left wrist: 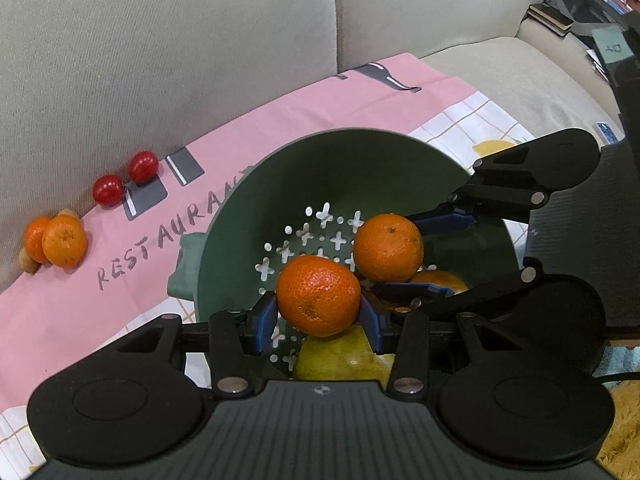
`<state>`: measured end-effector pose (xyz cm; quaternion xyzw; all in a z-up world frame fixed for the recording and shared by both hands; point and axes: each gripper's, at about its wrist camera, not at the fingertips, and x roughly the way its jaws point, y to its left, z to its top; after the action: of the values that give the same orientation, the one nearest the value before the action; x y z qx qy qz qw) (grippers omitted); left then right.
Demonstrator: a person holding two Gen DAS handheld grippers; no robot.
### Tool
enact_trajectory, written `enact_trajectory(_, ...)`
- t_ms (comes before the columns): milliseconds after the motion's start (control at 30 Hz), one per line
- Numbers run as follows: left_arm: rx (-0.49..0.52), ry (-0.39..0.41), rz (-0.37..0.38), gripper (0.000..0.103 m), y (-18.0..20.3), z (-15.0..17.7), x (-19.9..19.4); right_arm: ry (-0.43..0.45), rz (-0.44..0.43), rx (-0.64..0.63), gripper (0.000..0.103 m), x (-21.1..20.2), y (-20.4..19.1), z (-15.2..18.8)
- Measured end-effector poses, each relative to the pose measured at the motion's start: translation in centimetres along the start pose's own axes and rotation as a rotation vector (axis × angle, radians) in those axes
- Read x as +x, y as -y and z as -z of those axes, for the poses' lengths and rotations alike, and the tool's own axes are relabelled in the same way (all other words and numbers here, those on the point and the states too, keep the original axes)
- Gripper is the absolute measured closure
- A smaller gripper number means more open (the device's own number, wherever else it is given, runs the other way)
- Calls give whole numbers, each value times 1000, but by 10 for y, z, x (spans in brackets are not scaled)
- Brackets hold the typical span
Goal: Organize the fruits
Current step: 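Open both tools to drop the mandarins into the colander, then move both tools back toward the remaining fruit row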
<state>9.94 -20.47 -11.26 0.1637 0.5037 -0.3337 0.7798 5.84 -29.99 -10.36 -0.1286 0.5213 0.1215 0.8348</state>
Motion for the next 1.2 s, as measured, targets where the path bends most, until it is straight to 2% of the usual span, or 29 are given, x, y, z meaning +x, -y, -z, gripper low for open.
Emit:
enact_trajectory(333,-15,-5,-9,52,-5,-1,0,-3,14,-15,61,-3,-2,-3)
enact_trajectory(433,-11,11,-20,49,-5,-1,-5,-2,20,-8,60,-7,-2,-4)
enact_trajectory(500,-11,21,-29,44,-4,-1,-10,2,31,-6,58,-11,-2,-4)
enact_trajectory(633,-3,42,-43,43,-2,1,-21,22,64,-1,48,-21,-4,-3)
enact_trajectory(900,-16,134,-74,39,-2,5,-57,99,98,69,40,-47,-8,-6)
enact_trajectory(1033,-32,187,-105,38,-7,8,-79,142,82,143,39,-59,-11,-9)
enact_trajectory(1200,-65,243,-138,38,-18,14,-102,195,58,231,32,-68,-20,-14)
